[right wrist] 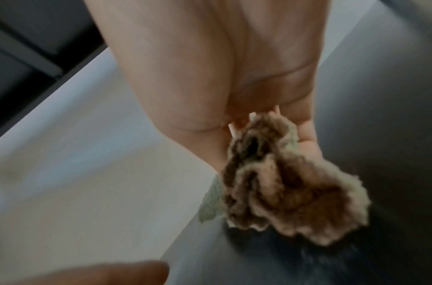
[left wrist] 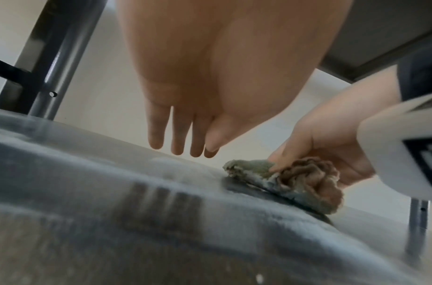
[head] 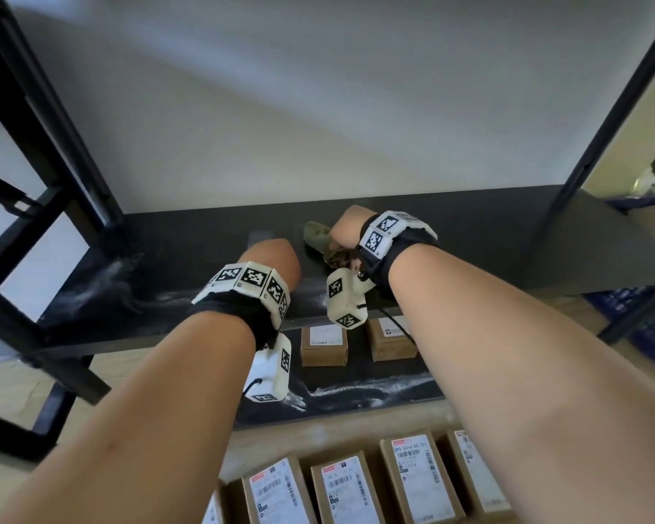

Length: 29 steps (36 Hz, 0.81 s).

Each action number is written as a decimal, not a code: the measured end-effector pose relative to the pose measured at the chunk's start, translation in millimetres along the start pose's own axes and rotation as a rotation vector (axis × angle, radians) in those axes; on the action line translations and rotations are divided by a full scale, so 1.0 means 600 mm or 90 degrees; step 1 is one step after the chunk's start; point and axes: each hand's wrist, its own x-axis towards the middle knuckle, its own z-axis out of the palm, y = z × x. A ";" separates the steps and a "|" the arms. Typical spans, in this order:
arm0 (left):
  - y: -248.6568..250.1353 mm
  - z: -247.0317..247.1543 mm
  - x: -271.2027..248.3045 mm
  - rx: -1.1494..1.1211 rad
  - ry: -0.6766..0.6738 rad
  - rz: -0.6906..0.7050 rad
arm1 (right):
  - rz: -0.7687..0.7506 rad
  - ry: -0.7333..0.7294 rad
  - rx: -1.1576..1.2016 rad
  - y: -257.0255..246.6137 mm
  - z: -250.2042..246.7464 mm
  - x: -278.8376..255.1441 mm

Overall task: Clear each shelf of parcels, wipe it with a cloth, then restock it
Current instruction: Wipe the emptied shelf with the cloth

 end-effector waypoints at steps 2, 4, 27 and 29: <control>-0.003 -0.005 0.002 -0.022 0.030 -0.006 | -0.001 -0.006 0.023 0.009 -0.010 -0.001; -0.007 -0.007 0.003 -0.033 0.058 -0.006 | 0.006 0.035 0.045 0.027 -0.018 0.017; -0.021 -0.040 0.052 -0.005 0.061 -0.042 | 0.002 0.041 0.262 -0.007 0.007 0.100; -0.018 -0.042 0.052 -0.008 0.063 -0.041 | 0.001 0.026 0.273 0.005 -0.002 0.101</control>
